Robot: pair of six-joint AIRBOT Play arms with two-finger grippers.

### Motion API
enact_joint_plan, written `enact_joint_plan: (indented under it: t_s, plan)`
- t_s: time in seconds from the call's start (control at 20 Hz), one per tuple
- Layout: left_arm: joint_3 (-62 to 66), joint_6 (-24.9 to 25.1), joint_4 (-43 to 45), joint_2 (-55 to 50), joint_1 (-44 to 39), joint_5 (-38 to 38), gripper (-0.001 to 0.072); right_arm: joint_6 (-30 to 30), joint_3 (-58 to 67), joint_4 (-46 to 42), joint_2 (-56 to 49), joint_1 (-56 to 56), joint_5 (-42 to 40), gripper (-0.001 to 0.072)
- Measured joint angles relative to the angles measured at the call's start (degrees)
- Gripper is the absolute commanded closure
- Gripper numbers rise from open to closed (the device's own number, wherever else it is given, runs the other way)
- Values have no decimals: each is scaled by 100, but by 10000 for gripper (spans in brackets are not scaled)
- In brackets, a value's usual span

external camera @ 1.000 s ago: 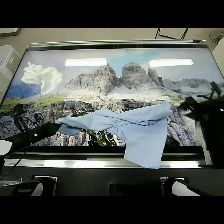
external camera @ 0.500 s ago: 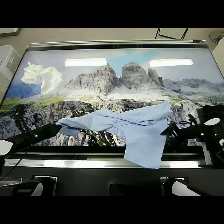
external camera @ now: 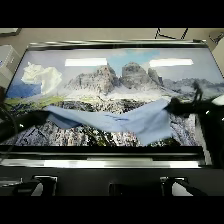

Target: Fold the clothes and pants, and hang the long-sleeved shirts on hangers.

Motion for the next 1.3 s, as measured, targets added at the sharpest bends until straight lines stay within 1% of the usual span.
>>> enact_joint_plan:
  t_s: [0.15, 0.3, 0.4, 0.55, 0.75, 0.85, 0.95, 1.05, 1.15, 1.3]
  plan:
    - [1722, 52, 675, 2, 0, 17, 681, -50, 2179, -92, 645, 20, -457, 662]
    - [3145, 9, 1064, 68, 0, 7, 681, 57, 3692, -514, 1362, 24, -1047, 662]
    - [3692, -184, 1204, 186, 0, -50, 682, 216, 4192, -772, 1829, 28, -1281, 662]
    - [4098, -485, 1298, 439, 2, -72, 682, 367, 4531, -1152, 2376, 28, -1556, 662]
    - [4262, -815, 1349, 566, 0, -116, 682, 640, 4677, -1622, 2625, 28, -1926, 662]
    - [4212, -885, 1357, 404, 0, -345, 682, 710, 4706, -1751, 2490, 28, -1836, 662]
    - [3943, -927, 1390, 79, 0, -715, 681, 754, 4680, -1840, 2085, 28, -1340, 662]
    - [3397, -966, 1390, -372, 0, -1047, 680, 776, 4524, -1895, 1425, 28, -732, 662]
    - [2664, -966, 1370, -940, 0, -1069, 680, 815, 4216, -1893, 577, 33, -330, 662]
    - [1690, -984, 1213, -2041, -2, -516, 680, 1257, 3836, -1589, -828, 37, -170, 662]
